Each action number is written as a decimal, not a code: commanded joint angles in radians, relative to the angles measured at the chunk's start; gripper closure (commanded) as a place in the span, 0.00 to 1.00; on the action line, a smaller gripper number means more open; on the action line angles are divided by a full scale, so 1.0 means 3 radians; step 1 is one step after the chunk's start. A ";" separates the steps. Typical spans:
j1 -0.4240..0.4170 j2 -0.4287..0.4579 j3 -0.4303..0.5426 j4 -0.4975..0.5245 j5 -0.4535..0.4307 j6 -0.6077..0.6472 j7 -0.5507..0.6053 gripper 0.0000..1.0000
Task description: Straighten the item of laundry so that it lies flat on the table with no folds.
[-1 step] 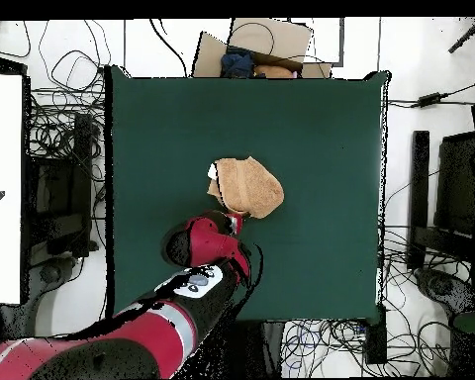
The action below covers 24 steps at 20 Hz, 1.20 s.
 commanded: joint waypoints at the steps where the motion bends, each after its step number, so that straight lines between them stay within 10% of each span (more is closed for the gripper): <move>1: -0.0038 0.0120 0.0519 0.0040 -0.0103 0.0023 0.0588 0.00; 24: -0.0054 0.0019 0.0630 0.0132 -0.0385 -0.0044 0.0540 0.00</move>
